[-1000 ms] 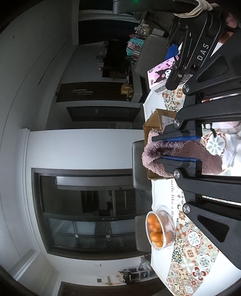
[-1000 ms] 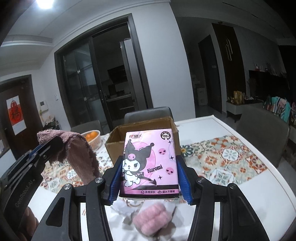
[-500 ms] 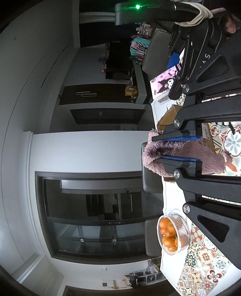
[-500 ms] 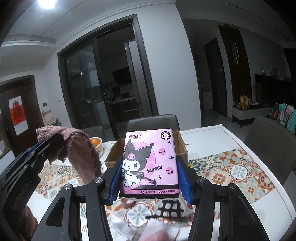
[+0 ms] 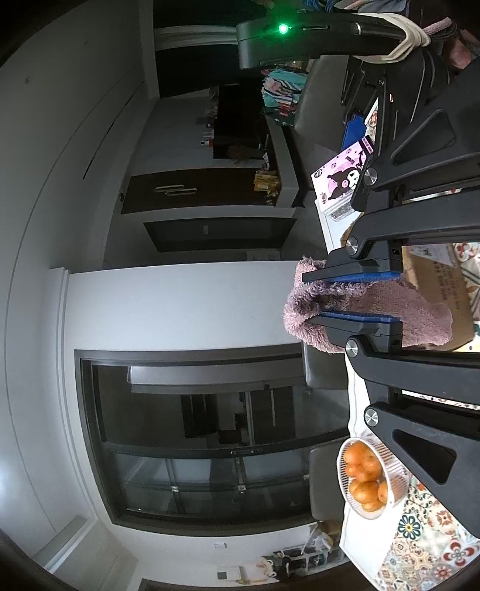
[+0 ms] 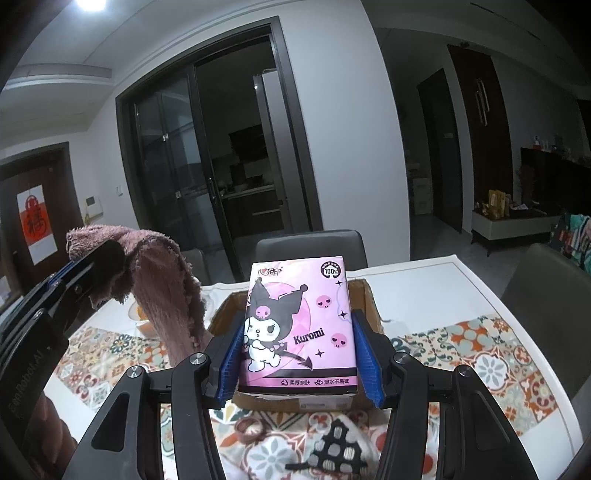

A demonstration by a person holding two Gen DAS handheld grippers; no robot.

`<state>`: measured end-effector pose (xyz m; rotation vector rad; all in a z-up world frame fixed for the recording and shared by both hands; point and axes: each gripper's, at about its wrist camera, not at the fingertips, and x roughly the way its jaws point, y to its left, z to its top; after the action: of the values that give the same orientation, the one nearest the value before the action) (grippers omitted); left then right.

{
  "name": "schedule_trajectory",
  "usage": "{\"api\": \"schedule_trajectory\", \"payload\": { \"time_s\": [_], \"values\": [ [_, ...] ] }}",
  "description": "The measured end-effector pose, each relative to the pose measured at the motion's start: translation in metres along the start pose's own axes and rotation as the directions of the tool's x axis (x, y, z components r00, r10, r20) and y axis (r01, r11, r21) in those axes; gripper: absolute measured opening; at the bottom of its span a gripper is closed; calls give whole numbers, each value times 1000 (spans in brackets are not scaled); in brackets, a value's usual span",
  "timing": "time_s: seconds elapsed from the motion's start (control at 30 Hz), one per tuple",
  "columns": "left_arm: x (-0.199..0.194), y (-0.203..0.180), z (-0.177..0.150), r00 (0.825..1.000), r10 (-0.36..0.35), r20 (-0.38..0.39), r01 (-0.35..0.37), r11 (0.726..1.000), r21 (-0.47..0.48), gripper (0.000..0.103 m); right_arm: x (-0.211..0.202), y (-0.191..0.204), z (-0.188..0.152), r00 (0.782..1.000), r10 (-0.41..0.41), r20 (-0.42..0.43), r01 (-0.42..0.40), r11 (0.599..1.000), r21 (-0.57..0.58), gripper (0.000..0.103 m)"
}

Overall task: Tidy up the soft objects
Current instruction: 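Lift the pink towel and Kuromi pack with both tools over the cardboard box, then open both tools to drop the towel and tissue pack into the box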

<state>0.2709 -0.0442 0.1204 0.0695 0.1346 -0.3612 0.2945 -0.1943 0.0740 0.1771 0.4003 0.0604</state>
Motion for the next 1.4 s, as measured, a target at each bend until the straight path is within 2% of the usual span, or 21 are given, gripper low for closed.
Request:
{"api": "schedule_trajectory", "payload": {
  "time_s": [0.27, 0.53, 0.63, 0.9, 0.97, 1.03, 1.1, 1.2, 1.4],
  "values": [
    [42, 8, -2, 999, -28, -20, 27, 999, -19, 14, 35, -10, 15, 1000, 0, -26, 0, 1000, -6, 55],
    [90, 20, -25, 991, -44, -128, 37, 997, -61, 15, 78, -14, 16, 995, 0, -97, -1, 1000, -13, 55],
    [107, 20, -38, 980, -57, -191, 47, 998, -52, 15, 95, -17, 11, 991, -9, -133, 6, 1000, -25, 55],
    [139, 23, -70, 930, -92, -357, 74, 995, -64, 15, 137, -25, -1, 968, -2, -252, -5, 1000, -30, 55],
    [142, 23, -74, 923, -84, -375, 66, 996, -59, 20, 145, -26, -3, 960, -5, -278, -5, 999, -33, 55],
    [145, 23, -75, 916, -95, -391, 76, 995, -63, 46, 150, -27, -5, 955, -13, -296, -1, 999, -45, 56],
    [144, 22, -74, 919, -83, -385, 68, 996, -53, 53, 152, -28, -6, 953, -26, -303, 9, 998, -56, 60],
    [143, 25, -72, 922, -47, -383, 37, 999, -34, 59, 150, -28, -4, 956, -44, -290, 25, 997, -67, 69],
    [130, 32, -68, 926, 17, -376, -24, 1000, -15, 60, 138, -25, 0, 963, -87, -255, 69, 994, -82, 70]
  ]
}}
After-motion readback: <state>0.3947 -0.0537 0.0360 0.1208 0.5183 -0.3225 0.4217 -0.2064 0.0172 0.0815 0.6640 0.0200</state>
